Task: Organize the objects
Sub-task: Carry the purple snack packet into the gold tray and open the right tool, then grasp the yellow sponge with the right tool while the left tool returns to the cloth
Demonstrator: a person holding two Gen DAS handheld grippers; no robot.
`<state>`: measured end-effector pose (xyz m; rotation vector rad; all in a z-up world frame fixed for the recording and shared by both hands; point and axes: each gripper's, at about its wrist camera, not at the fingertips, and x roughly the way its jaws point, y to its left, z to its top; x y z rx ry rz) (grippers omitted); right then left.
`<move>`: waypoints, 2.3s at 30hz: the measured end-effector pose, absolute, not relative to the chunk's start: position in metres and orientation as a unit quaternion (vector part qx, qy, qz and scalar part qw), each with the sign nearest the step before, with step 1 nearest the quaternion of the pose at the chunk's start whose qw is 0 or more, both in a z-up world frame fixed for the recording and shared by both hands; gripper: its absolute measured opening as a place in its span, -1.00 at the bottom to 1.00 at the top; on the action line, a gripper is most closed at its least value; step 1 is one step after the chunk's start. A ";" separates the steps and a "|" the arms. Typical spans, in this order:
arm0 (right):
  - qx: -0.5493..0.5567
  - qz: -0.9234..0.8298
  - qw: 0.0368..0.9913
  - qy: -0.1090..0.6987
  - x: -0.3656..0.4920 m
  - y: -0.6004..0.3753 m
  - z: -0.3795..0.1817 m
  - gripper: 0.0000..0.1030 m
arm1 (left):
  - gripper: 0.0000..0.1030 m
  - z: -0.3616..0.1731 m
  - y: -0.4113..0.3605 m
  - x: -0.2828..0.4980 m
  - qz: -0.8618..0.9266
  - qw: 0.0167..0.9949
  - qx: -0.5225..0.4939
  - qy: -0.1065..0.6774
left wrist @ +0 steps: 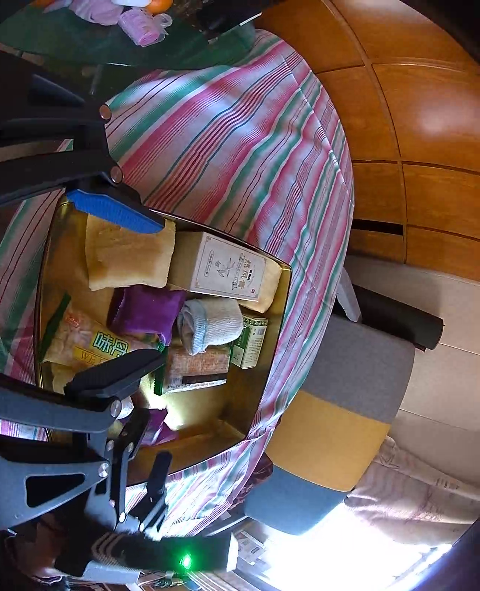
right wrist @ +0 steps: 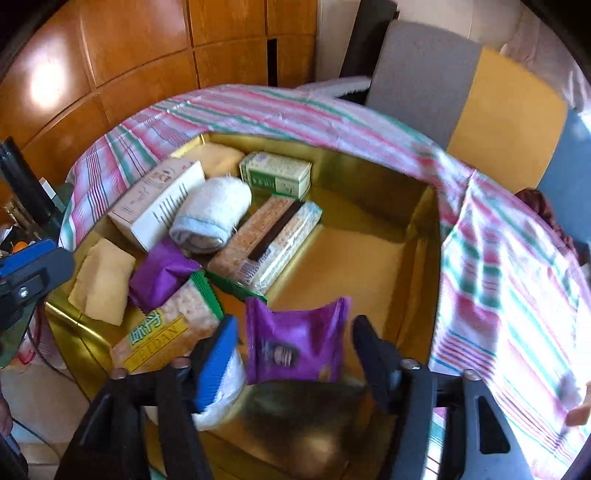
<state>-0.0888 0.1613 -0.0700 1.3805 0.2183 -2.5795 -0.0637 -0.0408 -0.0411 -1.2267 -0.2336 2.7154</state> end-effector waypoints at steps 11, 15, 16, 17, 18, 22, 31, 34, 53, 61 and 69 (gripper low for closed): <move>0.405 -0.901 0.093 0.124 -0.050 0.146 -0.030 0.49 | 0.28 -0.032 -0.039 -0.051 0.910 0.077 -0.400 -0.071; 0.392 -0.907 0.090 0.125 -0.035 0.147 -0.021 0.50 | 0.28 -0.030 -0.037 -0.046 0.911 0.079 -0.400 -0.068; 0.390 -0.908 0.089 0.124 -0.033 0.149 -0.020 0.50 | 0.28 -0.029 -0.036 -0.045 0.910 0.080 -0.400 -0.067; 0.388 -0.909 0.087 0.122 -0.031 0.151 -0.018 0.50 | 0.28 -0.028 -0.035 -0.044 0.911 0.082 -0.400 -0.065; 0.386 -0.911 0.086 0.120 -0.028 0.153 -0.016 0.50 | 0.28 -0.028 -0.033 -0.043 0.911 0.084 -0.399 -0.064; 0.377 -0.916 0.071 0.115 -0.017 0.166 -0.008 0.51 | 0.28 -0.025 -0.023 -0.039 0.911 0.096 -0.397 -0.055; 0.374 -0.922 0.026 0.094 -0.004 0.214 0.000 0.52 | 0.28 -0.024 0.013 -0.032 0.907 0.132 -0.399 -0.026; 0.378 -0.922 0.006 0.081 -0.001 0.236 -0.001 0.52 | 0.28 -0.024 0.027 -0.030 0.905 0.145 -0.400 -0.015; 0.429 -0.871 -0.197 -0.135 0.039 0.475 -0.032 0.52 | 0.28 -0.018 0.118 -0.015 0.882 0.254 -0.393 0.051; 0.403 -0.817 -0.292 -0.291 0.062 0.593 -0.056 0.52 | 0.28 -0.023 0.144 -0.012 0.868 0.283 -0.402 0.072; 0.393 -0.795 -0.309 -0.344 0.025 0.640 -0.077 0.52 | 0.28 -0.020 0.173 -0.014 0.860 0.300 -0.402 0.093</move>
